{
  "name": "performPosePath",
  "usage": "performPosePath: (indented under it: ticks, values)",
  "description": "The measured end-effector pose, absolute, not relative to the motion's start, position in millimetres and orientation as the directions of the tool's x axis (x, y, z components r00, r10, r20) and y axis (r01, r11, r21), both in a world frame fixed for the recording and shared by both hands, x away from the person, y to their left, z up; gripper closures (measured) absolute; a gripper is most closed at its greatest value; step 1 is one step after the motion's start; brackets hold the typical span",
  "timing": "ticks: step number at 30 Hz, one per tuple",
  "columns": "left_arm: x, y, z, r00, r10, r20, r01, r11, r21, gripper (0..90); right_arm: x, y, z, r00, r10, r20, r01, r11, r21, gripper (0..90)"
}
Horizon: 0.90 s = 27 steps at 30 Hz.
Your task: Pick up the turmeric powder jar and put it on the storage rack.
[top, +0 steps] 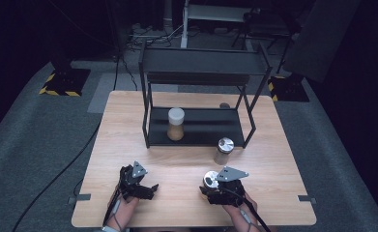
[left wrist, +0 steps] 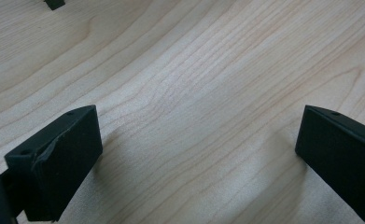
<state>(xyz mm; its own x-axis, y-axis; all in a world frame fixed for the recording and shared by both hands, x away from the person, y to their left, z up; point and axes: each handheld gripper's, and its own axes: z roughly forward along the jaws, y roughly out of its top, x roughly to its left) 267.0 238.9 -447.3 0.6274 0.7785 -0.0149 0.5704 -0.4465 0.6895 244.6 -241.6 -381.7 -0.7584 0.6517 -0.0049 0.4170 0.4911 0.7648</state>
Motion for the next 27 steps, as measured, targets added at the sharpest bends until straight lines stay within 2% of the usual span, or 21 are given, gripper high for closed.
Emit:
performPosePath:
  ticks: [27]
  values:
    - [266.6, 238.8, -447.4, 0.629, 0.777, -0.013, 0.569, -0.448, 0.690, 0.0, 298.1, -233.7, -312.7, -0.719, 0.695, -0.018, 0.422, 0.457, 0.783, 30.7]
